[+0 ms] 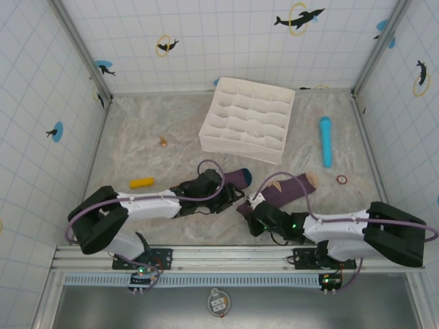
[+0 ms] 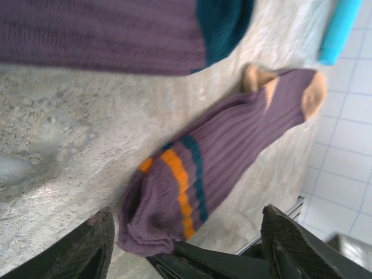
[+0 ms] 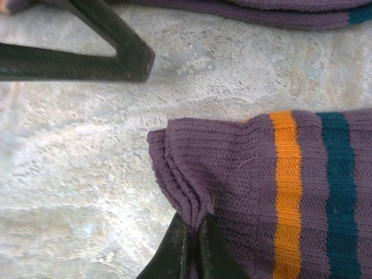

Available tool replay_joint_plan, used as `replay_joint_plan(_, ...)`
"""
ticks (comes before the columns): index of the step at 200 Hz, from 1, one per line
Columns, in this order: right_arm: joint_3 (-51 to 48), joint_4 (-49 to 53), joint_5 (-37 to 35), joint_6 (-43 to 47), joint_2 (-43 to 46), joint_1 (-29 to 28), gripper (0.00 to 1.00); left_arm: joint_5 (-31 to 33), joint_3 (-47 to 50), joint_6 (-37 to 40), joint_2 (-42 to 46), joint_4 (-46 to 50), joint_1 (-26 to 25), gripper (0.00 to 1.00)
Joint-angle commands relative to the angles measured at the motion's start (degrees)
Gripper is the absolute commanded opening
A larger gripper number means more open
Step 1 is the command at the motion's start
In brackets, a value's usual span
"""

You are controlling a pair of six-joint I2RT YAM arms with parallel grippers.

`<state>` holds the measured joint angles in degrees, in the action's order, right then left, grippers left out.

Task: Roll the socks

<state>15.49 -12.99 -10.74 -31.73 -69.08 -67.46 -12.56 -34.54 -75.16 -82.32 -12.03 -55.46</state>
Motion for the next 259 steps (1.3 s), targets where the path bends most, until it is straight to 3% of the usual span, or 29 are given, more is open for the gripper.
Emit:
replay_joint_plan(1, -2.8, 0.5, 7.2, -4.6, 3.2, 2.4, 0.00, 4.8, 1.2, 3.7, 2.9, 2.0, -0.3, 0.64)
replay_joint_plan(107, -15.3, -15.3, 23.0, -24.1, 8.1, 18.9, 0.00, 2.8, 3.4, 8.6, 1.3, -1.9, -0.3, 0.57)
replay_joint_plan(136, -16.1, -14.2, 27.4, -28.5, 8.3, 23.9, 0.00, 1.8, 3.2, 10.6, -0.9, -2.9, -0.4, 0.55)
replay_joint_plan(196, -21.9, -11.7, 26.5, -39.3, 13.1, 29.7, 0.00, -0.4, 1.8, 15.4, -5.5, -9.9, -1.3, 0.55)
replay_joint_plan(259, -19.3, -6.0, 26.2, -37.8, 9.4, 30.0, 0.00, -3.5, 0.4, 17.5, -10.7, -14.4, -2.2, 0.52)
